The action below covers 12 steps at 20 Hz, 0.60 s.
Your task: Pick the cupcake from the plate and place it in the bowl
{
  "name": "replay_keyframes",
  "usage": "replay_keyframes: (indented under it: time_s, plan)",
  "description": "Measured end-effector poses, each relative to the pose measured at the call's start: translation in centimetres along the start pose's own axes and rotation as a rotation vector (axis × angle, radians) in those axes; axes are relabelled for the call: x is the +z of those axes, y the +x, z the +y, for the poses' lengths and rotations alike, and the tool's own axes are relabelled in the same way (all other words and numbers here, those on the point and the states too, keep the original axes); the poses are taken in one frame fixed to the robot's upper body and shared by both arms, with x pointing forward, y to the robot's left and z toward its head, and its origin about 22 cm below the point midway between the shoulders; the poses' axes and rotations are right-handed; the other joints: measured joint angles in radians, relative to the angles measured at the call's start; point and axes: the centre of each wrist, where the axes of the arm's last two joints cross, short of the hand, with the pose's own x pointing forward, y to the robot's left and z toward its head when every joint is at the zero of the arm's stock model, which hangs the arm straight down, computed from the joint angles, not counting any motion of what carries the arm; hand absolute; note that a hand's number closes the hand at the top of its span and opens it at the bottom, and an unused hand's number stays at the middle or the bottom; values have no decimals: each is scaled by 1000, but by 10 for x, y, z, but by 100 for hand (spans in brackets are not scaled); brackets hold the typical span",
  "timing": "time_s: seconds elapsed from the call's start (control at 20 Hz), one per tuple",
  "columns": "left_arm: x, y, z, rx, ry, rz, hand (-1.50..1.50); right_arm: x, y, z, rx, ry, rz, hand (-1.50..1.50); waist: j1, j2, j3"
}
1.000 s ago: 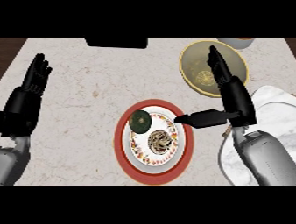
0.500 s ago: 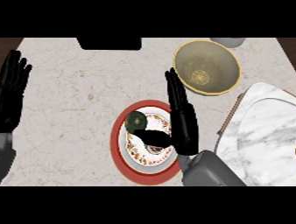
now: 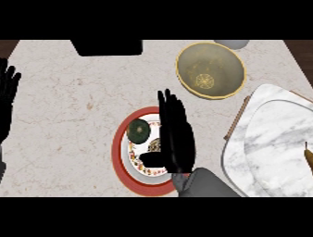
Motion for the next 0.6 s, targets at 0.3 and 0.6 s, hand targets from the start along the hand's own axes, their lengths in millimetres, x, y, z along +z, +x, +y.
replay_keyframes:
  time_s: [0.3,0.6]
  plan:
    - [-1,3,-4,16,-24,-11,0,20,36,-12,187,189,100,-150,17,7,4]
    - [-3,5,-3,25,-30,-22,0,35,59,-36,235,287,103,-150,28,17,8]
